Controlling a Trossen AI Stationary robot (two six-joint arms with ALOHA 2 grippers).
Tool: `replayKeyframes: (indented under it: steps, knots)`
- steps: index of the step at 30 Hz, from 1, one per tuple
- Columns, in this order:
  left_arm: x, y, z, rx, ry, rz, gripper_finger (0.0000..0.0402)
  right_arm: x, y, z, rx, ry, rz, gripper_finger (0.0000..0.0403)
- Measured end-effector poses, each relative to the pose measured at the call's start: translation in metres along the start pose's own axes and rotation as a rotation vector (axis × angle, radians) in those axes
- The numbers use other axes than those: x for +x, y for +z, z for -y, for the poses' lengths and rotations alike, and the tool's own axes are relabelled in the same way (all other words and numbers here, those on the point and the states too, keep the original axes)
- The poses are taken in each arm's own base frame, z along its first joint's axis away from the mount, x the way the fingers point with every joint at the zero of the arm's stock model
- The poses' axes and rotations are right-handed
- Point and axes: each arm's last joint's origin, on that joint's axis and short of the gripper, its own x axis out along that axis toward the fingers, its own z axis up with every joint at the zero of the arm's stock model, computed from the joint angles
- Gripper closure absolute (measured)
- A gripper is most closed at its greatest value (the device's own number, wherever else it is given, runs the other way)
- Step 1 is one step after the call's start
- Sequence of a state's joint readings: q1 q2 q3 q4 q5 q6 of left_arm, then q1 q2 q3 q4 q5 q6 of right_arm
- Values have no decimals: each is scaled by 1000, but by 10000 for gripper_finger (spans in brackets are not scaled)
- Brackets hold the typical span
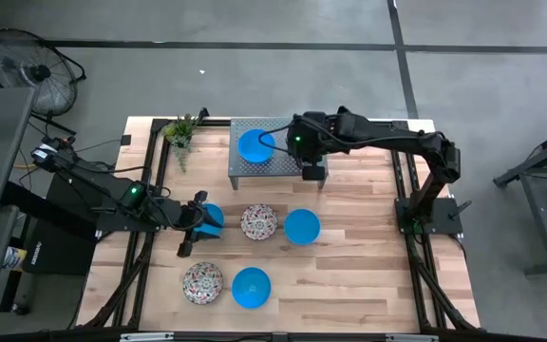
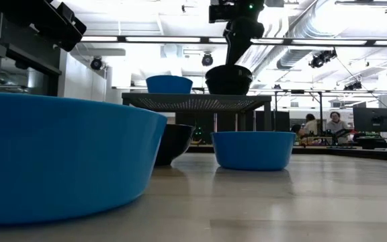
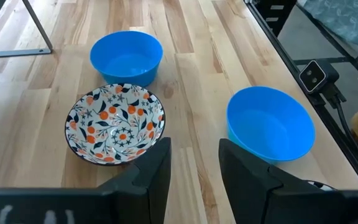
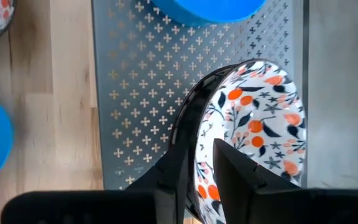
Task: Pick & Place Mini bowls
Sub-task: Stack the white patterned bowl on top of the other white patterned bowl on the shelf
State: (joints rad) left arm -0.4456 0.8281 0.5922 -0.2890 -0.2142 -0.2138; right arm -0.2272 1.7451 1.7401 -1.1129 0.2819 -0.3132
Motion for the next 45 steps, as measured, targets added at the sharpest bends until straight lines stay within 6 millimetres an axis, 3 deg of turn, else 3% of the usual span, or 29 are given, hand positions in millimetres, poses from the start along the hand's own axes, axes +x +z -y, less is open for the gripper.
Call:
replayKeyframes:
  steps: [5,9,14,21,26,35,45]
  knots:
    - [0,0,0,0,-1,0,268,-16,8,2,20,-10,52,344]
    - [0,0,0,0,-1,-1,268,-27,12,3,137,-9,89,355]
    - [0,0,0,0,-1,-1,268,-30,13,1,301,9,96,397]
    - [0,0,0,5,-2,-2,268,-37,18,-7,468,-138,128,402]
    - [0,0,0,8,1,-1,268,-42,25,-14,580,-152,208,402]
    - [0,0,0,11,2,-1,268,-4,21,-44,803,-185,336,403]
    - [0,0,0,11,1,-2,268,6,-7,-60,1025,-304,604,402]
